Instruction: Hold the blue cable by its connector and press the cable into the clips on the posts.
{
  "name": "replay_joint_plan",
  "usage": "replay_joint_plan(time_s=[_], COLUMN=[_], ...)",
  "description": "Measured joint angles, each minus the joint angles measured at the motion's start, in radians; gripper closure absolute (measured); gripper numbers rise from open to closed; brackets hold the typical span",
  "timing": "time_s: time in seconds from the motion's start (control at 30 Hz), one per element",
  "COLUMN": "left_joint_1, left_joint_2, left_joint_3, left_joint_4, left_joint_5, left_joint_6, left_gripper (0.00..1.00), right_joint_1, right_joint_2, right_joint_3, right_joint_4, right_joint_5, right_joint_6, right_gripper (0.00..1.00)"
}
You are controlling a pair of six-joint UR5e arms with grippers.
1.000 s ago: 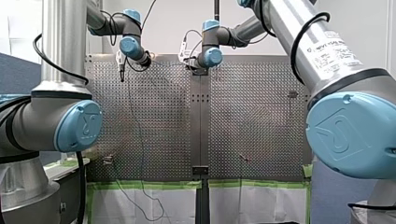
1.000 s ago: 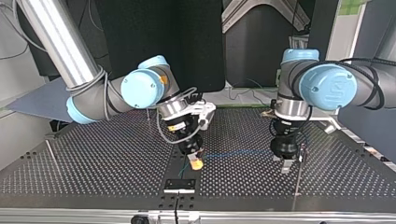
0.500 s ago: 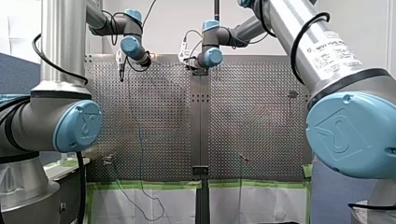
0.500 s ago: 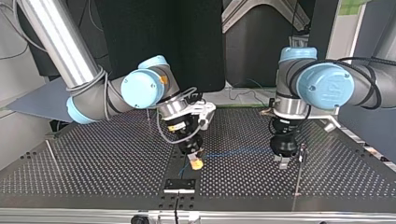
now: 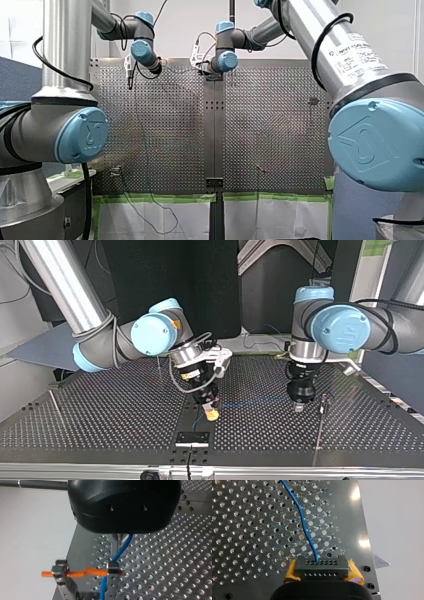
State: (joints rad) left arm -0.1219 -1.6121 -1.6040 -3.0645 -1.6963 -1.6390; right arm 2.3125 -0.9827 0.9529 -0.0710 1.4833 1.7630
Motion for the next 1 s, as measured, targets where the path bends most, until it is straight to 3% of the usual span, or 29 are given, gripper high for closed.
replay_joint_plan(time_s=[0.37,0.67,1.0], left_joint_1=[-0.018,-0.042,-0.083], left_joint_2=[-0.002,-0.011,-0.072], left_joint_3=[-0.065,-0.110,-0.134], left_joint_4=[0.047,0.058,0.058], left_joint_5=[0.001,0.004,-0.010], left_joint_6=[-0.007,-0.006,0.018], left_gripper=[1.00,1.00,1.00], right_joint_1=[-0.009,-0.024,-0.026], right_joint_2=[0.000,-0.001,-0.001], right_joint_3=[0.055,0.133,0.230], right_joint_4=[0.009,0.003,-0.032], right_joint_5=[0.007,0.055,0.093], right_joint_6=[-0.010,-0.029,-0.057], right_gripper=[1.00,1.00,1.00])
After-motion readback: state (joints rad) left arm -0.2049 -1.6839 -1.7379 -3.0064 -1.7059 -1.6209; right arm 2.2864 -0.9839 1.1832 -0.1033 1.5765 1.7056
